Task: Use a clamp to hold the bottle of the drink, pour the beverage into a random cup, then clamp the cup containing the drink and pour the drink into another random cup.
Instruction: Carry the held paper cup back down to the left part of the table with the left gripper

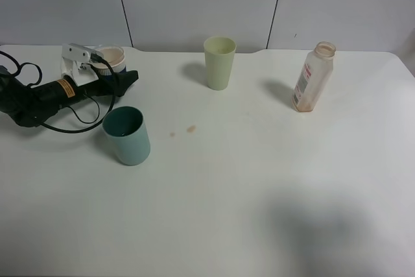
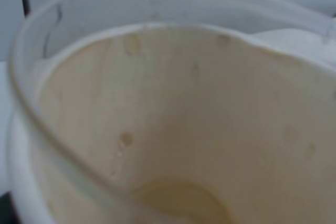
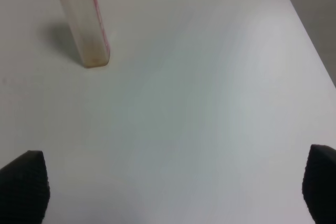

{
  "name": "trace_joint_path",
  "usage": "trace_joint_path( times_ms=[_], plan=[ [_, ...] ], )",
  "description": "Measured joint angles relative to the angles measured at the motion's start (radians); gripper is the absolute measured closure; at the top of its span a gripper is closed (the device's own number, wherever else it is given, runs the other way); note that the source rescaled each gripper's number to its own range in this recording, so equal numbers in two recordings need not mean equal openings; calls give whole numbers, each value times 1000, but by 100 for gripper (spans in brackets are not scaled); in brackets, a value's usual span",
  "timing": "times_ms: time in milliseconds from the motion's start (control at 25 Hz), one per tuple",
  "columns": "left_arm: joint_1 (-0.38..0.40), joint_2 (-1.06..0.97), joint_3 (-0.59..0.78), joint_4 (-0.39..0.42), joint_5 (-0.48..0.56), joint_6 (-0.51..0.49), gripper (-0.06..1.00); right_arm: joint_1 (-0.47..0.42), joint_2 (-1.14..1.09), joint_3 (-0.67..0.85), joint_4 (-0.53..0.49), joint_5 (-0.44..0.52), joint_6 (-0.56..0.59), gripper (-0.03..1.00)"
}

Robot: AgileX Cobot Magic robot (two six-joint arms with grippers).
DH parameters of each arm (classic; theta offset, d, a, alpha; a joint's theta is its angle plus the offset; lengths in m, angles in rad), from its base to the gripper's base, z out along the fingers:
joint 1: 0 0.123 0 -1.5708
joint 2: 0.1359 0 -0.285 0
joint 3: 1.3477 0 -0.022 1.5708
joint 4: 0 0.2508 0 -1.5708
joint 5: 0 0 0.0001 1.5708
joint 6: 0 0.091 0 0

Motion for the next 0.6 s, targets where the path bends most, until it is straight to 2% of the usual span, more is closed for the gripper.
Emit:
trace_joint_path(
  times_ms=[120, 600],
  plan=[
    [0, -11, 0, 0, 0, -22, 25, 0, 0, 0, 0, 0, 0, -3],
    [0, -82, 1, 2, -1, -95, 23, 0, 0, 0, 0, 0, 0, -3]
  ],
)
